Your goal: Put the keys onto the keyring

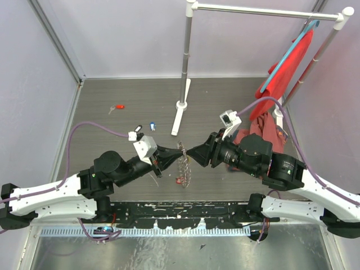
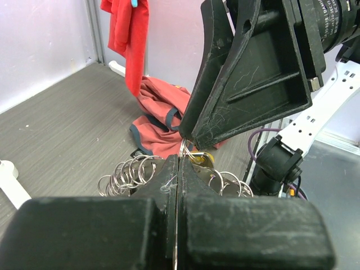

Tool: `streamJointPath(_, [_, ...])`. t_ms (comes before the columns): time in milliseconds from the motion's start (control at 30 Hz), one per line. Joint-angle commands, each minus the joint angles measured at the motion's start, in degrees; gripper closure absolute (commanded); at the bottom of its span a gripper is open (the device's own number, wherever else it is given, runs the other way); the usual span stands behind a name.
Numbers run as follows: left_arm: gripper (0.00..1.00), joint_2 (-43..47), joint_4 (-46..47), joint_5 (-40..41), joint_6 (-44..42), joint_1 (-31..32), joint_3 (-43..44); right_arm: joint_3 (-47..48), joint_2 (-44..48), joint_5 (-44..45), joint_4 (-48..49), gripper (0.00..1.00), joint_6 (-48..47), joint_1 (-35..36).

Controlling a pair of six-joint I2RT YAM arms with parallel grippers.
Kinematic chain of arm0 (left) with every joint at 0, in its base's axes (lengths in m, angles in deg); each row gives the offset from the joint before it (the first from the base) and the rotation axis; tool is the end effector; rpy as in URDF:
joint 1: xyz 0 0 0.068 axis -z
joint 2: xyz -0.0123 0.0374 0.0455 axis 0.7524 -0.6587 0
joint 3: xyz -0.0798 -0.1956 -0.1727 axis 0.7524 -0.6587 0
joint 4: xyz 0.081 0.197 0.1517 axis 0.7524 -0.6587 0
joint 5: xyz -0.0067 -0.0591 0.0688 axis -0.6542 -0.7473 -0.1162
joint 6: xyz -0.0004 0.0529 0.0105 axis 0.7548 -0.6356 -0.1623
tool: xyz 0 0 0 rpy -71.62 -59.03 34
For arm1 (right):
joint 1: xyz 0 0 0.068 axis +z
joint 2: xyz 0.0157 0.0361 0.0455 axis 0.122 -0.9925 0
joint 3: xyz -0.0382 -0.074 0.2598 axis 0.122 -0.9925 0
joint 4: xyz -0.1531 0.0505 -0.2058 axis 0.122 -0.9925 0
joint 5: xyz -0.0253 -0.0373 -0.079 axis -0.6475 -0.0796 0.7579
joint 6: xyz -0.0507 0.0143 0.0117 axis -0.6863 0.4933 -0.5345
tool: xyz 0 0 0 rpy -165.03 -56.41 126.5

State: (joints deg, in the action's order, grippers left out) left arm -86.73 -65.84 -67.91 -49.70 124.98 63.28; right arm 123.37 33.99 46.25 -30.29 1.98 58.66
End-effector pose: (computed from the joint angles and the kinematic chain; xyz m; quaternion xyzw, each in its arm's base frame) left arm 0.0528 -0.1820 0.3761 0.3201 0.5787 -0.4243 0.6186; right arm 0.0707 0.1393 0.4134 -0.1255 0.7668 0.4440 0.4463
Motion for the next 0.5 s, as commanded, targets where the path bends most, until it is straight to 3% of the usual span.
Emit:
streamJointPath(0, [1.00,0.98,4.67,-0.21,-0.10,0.10,-0.18,0.04,0.58,-1.24,4.39,0.58,1.20,0.07])
streamJointPath(367, [1.00,0.89,4.84,-0.03,-0.11,0.11,-0.12,-0.62,-0.23,-2.13,5.02,0.65,1.42,0.07])
streamJointPath(467, [1.00,0.98,4.76,0.03,-0.20,0.12,-0.25,-0.68,-0.38,-2.21,5.07,0.73,1.33,0.07])
